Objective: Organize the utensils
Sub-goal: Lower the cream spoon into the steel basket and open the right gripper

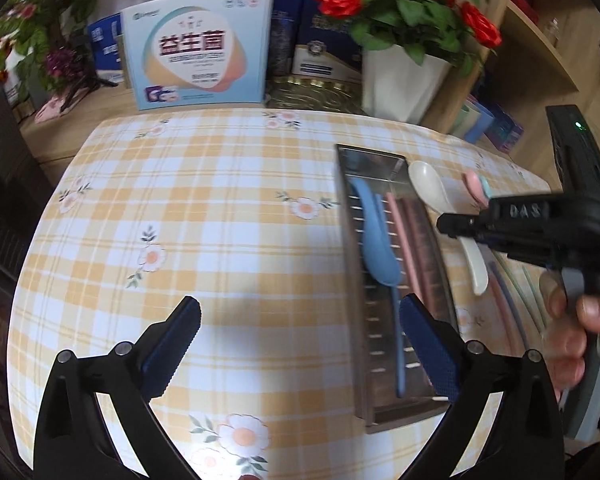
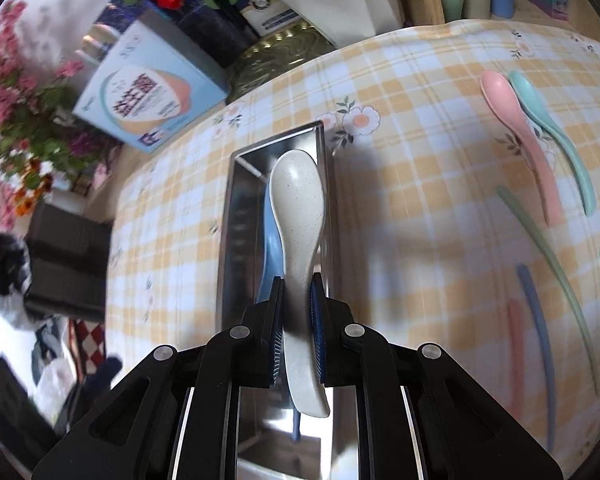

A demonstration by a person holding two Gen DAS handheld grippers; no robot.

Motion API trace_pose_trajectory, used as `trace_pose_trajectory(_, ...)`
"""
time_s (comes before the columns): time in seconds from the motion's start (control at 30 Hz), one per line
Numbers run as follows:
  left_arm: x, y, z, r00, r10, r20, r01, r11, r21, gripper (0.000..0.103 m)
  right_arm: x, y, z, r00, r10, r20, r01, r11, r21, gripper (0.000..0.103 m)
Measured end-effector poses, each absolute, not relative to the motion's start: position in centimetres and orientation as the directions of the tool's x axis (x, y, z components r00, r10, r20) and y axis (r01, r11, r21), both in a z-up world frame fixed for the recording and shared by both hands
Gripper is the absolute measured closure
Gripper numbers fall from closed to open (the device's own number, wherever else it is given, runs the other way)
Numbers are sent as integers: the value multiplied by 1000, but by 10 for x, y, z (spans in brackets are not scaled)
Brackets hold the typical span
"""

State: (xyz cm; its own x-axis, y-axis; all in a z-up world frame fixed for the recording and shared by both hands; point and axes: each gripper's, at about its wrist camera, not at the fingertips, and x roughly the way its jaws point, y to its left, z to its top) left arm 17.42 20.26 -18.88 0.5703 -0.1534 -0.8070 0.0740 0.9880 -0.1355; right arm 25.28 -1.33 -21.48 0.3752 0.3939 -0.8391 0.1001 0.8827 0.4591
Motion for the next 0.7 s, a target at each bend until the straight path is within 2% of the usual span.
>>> trace_pose_trajectory(0.4, 177, 227, -200, 575, -158, -803, 23, 984, -177, 6, 291, 7, -230, 348, 295, -890, 136, 923, 359, 90)
trace_pose_trajectory(0.7, 177, 221, -198, 568, -161, -807, 31, 984, -175, 6, 289, 5, -226, 362, 316, -877, 128, 915, 383, 88)
